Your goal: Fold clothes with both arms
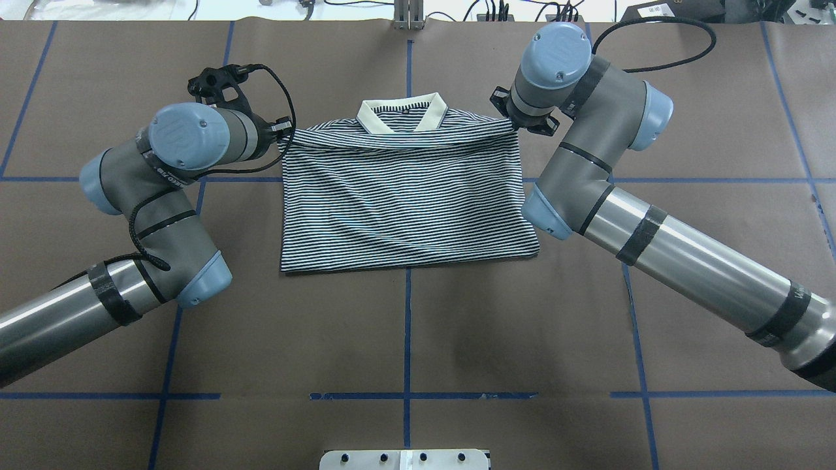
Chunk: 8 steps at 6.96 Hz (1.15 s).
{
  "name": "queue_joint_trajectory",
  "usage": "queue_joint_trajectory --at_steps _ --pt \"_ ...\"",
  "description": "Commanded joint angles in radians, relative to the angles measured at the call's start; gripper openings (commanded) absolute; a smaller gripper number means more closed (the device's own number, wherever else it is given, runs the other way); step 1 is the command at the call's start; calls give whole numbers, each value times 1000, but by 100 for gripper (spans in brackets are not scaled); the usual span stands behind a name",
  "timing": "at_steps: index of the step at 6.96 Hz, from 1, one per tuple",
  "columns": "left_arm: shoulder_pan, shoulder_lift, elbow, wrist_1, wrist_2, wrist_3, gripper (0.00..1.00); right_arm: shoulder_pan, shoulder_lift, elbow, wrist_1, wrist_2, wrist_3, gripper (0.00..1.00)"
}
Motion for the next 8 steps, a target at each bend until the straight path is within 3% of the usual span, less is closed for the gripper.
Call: queue_joint_trajectory --at_steps 1,2,3,5,6,7,8 --pt "0 -13 59 -35 1 1 0 -1 10 -50 42 -3 -1 0" --pt "0 -16 59 -37 0 1 0 -1 12 -59 56 -3 -1 8" --pt "0 -21 68 -49 0 1 3 -3 18 -65 56 -6 -1 22" --pt "0 -25 73 -58 0 1 16 -3 39 -81 56 -8 1 33" --pt "0 -25 77 -58 0 2 24 -3 39 -81 56 -8 1 44" --pt "-1 -24 77 -64 -2 1 29 -3 38 -79 57 -6 1 46" --pt "-4 -13 71 -158 -5 1 31 3 39 -65 80 3 7 51"
